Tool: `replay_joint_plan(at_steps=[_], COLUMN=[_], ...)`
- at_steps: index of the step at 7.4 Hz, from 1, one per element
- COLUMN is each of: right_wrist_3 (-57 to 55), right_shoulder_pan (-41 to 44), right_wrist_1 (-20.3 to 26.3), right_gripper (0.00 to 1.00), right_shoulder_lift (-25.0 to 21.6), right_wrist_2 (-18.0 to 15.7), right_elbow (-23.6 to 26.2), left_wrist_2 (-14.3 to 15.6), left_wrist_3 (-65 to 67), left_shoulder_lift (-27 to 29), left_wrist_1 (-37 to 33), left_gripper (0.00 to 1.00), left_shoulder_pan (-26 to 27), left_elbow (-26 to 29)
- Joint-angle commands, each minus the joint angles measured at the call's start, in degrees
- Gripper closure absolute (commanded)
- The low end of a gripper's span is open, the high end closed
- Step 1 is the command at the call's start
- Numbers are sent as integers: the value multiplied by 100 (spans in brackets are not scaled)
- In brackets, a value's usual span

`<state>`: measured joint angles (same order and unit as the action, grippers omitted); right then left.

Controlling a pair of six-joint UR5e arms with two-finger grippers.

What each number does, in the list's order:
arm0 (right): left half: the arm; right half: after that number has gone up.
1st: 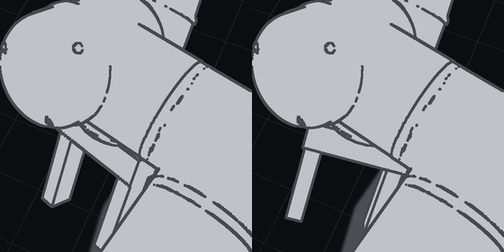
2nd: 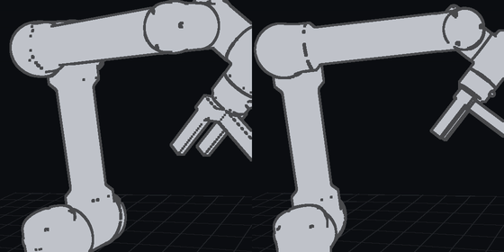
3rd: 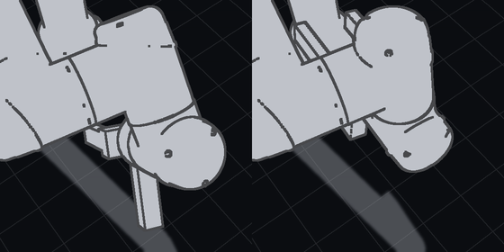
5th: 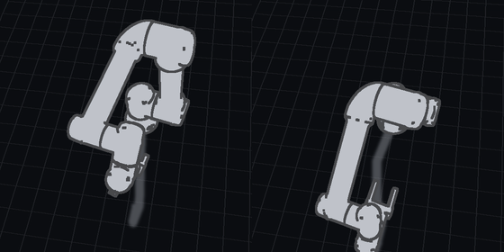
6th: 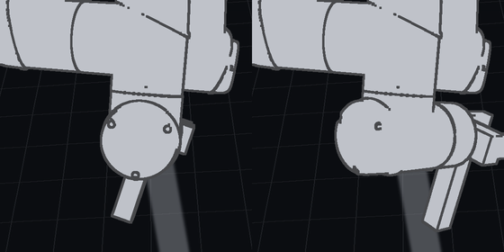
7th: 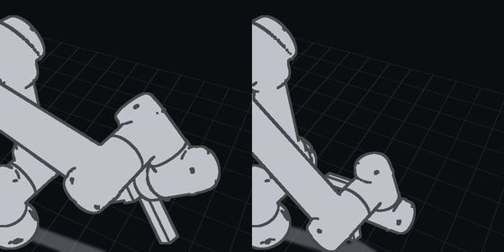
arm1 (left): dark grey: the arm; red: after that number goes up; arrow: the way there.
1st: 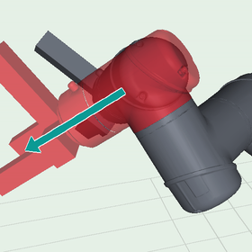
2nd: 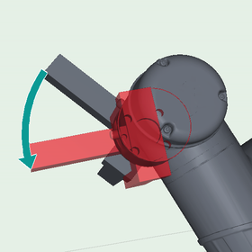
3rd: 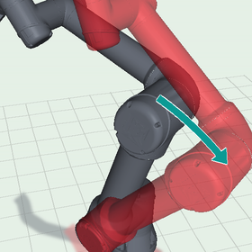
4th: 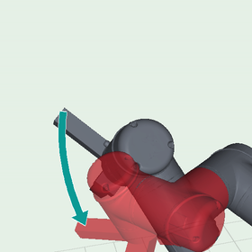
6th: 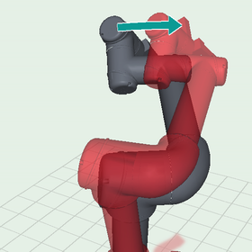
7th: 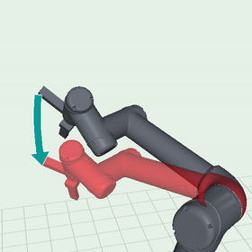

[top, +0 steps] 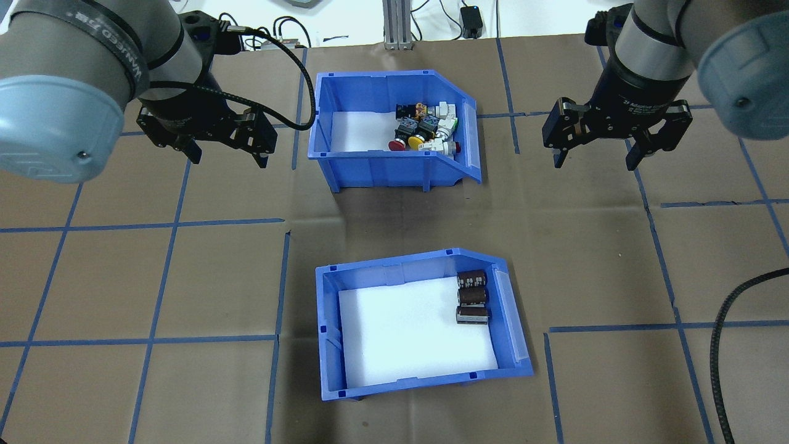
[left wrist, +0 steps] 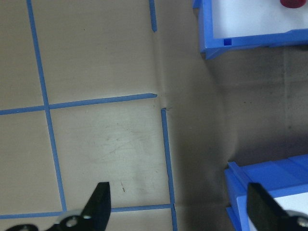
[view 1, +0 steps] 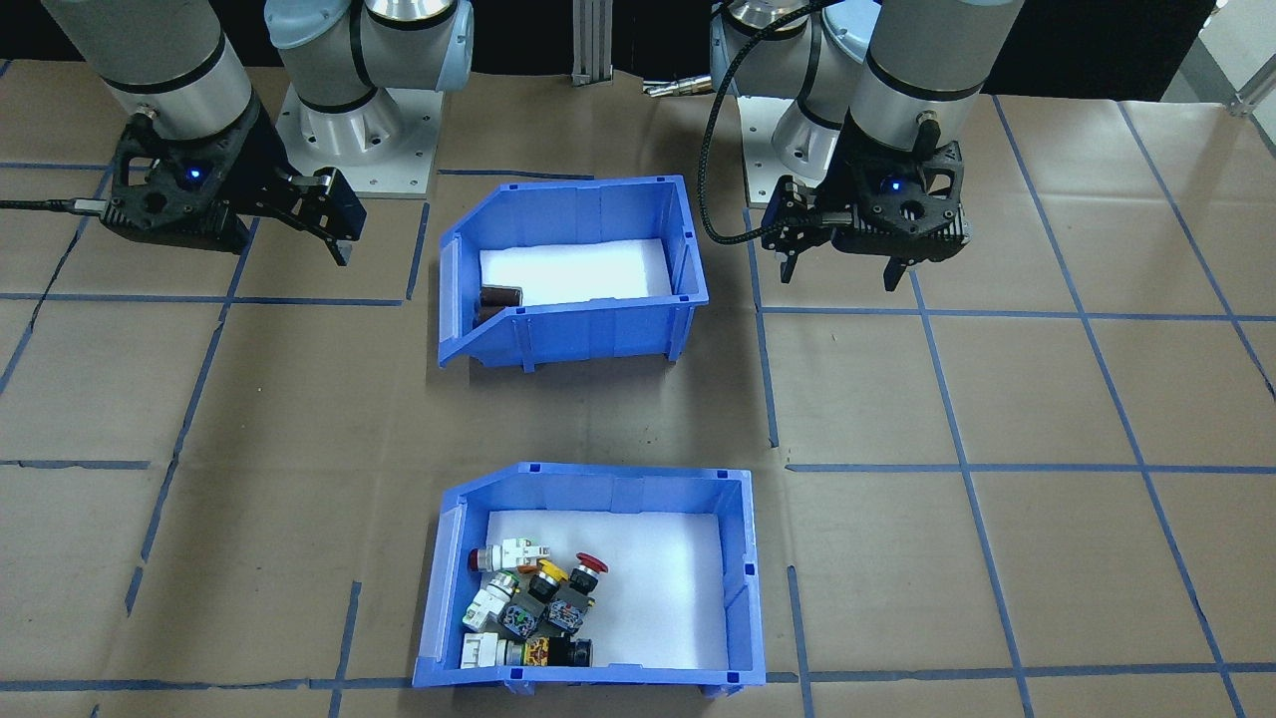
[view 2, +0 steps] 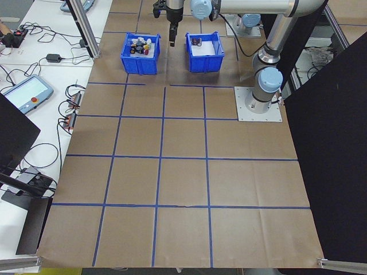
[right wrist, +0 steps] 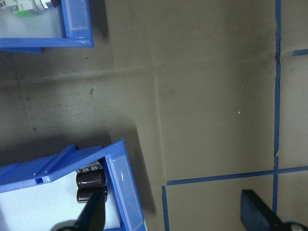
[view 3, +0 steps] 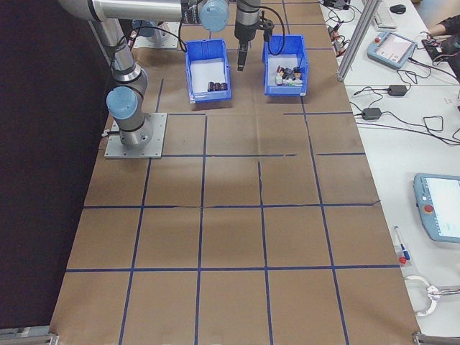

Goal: Place battery box in front

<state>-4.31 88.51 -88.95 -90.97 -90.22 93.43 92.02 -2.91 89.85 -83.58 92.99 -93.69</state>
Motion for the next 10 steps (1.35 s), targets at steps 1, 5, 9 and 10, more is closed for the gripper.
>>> replay_joint_plan(at_steps=[1,5,9,10], right_wrist_3=[0,35,567,937], right_shoulder_pan=[0,0,26,26], right_wrist_1=[0,-9,-95,-253], right_gripper=[0,0,0,0], right_shoulder_lift=[0,9,70,175], right_wrist_2=[-5,-13,74,66], right_elbow=[9,0,-61,-149], left_wrist_2=[0,9,44,35], left_wrist_3=[28,28,-51,-51], left_shoulder_lift=[23,-3,-47,-30], left_wrist_1=[0,0,185,193], left_gripper=[0,0,0,0], left_shoulder_pan=[0,0,0,0], left_elbow=[0,-26,-62,-53])
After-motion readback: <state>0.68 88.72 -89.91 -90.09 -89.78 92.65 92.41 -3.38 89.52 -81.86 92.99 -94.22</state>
